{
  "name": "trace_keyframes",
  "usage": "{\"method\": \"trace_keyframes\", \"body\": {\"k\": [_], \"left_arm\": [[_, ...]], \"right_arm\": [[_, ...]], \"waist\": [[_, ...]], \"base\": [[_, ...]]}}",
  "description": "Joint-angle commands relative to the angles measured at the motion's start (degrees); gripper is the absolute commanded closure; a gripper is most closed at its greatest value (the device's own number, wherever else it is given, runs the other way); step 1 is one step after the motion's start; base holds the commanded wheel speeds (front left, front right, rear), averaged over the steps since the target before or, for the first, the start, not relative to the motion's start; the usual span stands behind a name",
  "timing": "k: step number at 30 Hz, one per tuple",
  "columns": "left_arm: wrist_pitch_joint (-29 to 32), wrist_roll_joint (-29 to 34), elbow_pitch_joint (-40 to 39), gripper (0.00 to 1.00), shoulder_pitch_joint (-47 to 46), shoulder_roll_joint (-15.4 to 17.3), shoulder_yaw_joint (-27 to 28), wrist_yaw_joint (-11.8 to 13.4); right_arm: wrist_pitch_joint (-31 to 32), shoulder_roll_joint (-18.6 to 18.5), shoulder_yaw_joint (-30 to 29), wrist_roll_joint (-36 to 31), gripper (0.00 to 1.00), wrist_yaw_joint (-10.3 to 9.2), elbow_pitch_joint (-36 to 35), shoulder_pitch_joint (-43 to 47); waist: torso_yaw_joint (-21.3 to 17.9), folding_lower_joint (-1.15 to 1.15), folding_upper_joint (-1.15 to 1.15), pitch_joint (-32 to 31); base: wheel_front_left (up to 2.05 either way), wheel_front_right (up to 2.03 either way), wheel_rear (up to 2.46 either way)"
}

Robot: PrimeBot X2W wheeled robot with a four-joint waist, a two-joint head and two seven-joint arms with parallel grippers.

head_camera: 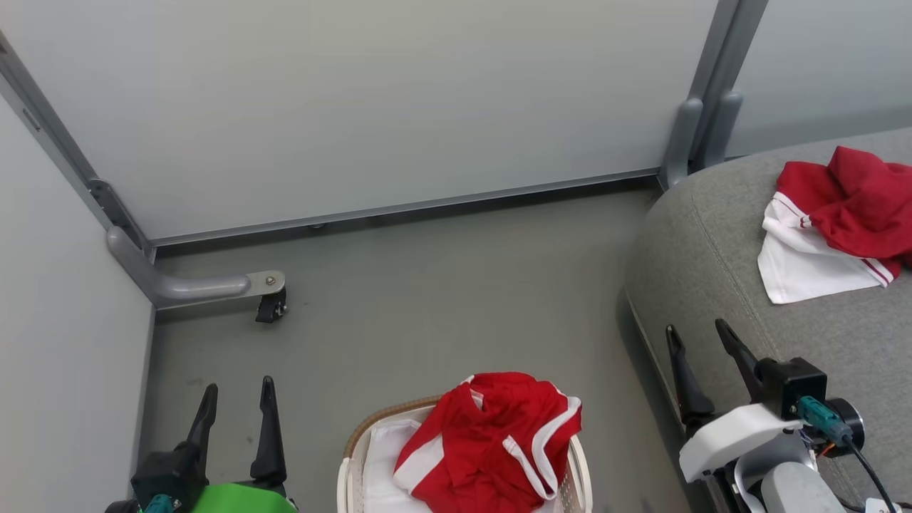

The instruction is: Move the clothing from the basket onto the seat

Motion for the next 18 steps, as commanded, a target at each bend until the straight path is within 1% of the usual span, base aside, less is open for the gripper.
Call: {"method": "trace_keyframes", "body": {"k": [1,9,18], "left_arm": [[0.0,0.2,-0.1,0.0,1.2,0.1,0.6,-0.2],[0.0,0.3,0.1,0.0,2.8,-0.2,1.3,-0.6],[0.0,-0.4,0.3,0.0,1.7,-0.3,0.6,-0.2]], "right_arm": [[-0.1,-0.2,0.0,0.1,0.0,-0.05,-0.7,1.3],[-0.1,-0.2,0.7,-0.3,0.0,-0.05,-3.0,3.9],[-0.1,-0.2,0.8,-0.5,0.0,-0.05,-3.5,4.4]], "waist": [[1.2,0.01,0.0,-1.3],[0.9,0.01,0.0,-1.9],[0.4,0.01,0.0,-1.7]], "base": [[0.0,0.0,0.0],[0.0,0.0,0.0],[0.0,0.0,0.0]]}}
